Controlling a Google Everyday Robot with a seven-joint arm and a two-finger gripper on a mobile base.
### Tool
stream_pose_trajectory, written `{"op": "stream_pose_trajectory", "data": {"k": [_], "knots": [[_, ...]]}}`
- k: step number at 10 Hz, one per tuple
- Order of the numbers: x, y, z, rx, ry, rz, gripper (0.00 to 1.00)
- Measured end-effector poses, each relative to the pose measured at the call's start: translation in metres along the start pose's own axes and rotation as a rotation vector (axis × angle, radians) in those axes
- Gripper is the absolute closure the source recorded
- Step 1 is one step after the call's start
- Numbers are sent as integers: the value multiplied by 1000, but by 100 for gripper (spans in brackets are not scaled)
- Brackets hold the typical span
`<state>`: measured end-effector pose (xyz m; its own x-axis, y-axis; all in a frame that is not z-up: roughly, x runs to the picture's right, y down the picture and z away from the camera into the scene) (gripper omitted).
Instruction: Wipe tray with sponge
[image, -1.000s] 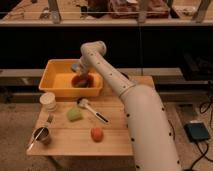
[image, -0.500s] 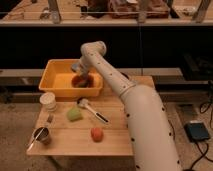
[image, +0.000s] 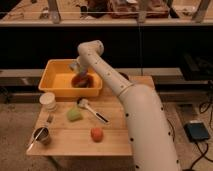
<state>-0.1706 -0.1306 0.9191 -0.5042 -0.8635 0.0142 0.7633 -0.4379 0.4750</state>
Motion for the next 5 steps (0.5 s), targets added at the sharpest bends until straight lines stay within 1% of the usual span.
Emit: {"op": "stream_pose_trajectory", "data": {"k": [1,4,5], "knots": [[10,-11,0,-2,14,145,80],[28,-35,0,18,36,373,80],[31,-40,0,23,39,413,80]]}}
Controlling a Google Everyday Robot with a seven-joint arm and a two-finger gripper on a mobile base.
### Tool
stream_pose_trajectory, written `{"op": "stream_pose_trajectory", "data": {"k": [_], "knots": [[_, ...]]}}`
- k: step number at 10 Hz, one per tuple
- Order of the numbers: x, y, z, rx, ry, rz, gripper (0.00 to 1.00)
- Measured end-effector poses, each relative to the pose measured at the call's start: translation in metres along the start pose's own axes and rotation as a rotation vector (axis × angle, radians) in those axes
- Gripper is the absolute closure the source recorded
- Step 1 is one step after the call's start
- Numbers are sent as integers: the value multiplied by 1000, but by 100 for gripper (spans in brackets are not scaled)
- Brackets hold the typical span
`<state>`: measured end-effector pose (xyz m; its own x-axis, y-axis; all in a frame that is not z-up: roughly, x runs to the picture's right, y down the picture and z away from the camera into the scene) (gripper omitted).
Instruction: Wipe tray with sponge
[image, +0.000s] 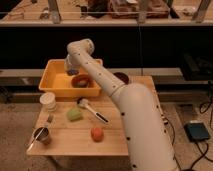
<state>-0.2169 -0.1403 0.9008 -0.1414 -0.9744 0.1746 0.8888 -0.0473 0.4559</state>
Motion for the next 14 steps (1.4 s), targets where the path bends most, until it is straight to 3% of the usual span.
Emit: {"op": "stream_pose_trajectory", "data": {"k": [2,3,6,8,10,14], "knots": [[2,0,0,-9,-4,22,80],[-2,3,7,-33,-36,12,80],[-25,-17,55,-98,-114,52,80],[-33,-21,64,-121,-98,93,80],[-37,-18,59,-156,-40,175,80],[-31,-22,65,-154,-25,173,80]]}}
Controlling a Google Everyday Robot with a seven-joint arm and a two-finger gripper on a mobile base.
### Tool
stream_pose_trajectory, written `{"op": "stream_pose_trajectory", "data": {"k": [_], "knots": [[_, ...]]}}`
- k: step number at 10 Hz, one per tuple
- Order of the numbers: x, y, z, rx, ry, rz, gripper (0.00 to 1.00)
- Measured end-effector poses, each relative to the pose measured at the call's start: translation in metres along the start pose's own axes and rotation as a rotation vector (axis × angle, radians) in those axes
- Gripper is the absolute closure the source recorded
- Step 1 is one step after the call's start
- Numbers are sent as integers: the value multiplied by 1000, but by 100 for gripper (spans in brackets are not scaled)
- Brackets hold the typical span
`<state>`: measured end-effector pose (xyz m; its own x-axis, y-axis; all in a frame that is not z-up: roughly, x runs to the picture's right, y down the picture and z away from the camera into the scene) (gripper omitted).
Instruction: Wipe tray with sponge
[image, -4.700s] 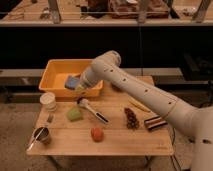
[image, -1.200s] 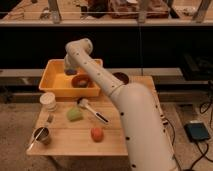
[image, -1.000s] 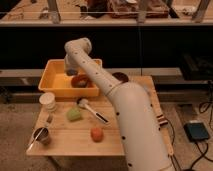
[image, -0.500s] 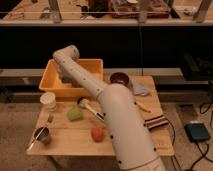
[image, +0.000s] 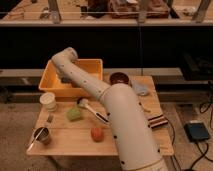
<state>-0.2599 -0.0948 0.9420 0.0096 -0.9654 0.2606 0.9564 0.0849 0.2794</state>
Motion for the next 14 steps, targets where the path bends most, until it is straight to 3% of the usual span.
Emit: {"op": "stream_pose_trajectory", "data": {"k": [4,6,8,11,14], "knots": [[17,33,7,8,5,32,80],[39,58,11,-5,23,52,80],[51,58,16,-7,26,47,80],[61,23,28,13,24,-13,80],[51,-30,33,64,22,-111,80]]}}
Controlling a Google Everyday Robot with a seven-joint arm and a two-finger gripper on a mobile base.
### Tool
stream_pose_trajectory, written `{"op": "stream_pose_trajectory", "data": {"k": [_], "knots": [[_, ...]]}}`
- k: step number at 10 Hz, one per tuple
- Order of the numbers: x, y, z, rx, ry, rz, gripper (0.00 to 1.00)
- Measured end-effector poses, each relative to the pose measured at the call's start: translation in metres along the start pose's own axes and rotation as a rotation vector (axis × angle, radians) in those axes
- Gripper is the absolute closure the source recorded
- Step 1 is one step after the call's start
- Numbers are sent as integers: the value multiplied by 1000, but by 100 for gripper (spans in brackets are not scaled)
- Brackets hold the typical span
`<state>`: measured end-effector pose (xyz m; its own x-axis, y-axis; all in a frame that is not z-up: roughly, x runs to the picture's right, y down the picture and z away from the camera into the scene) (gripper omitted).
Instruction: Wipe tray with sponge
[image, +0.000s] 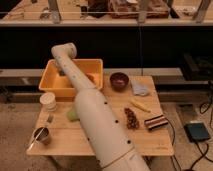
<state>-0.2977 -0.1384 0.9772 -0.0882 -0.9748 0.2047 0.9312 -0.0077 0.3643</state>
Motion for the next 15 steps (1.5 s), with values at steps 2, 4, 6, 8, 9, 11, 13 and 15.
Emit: {"op": "stream_pose_trajectory", "data": {"k": [2,4,6,8,9,11,13,15], "knots": [[-27,-19,-3,30,-19,-70,80],[-54,-17,-1,49,-49,-100,80],[-75,0,-5,55,-73,-112,80],[-76,32,-13,41,-68,-67,80],[-69,46,-16,33,-58,-46,80],[-46,67,-18,26,-35,-18,80],[-27,67,-15,23,-26,-18,80],[-15,49,-6,35,-28,-31,80]]}}
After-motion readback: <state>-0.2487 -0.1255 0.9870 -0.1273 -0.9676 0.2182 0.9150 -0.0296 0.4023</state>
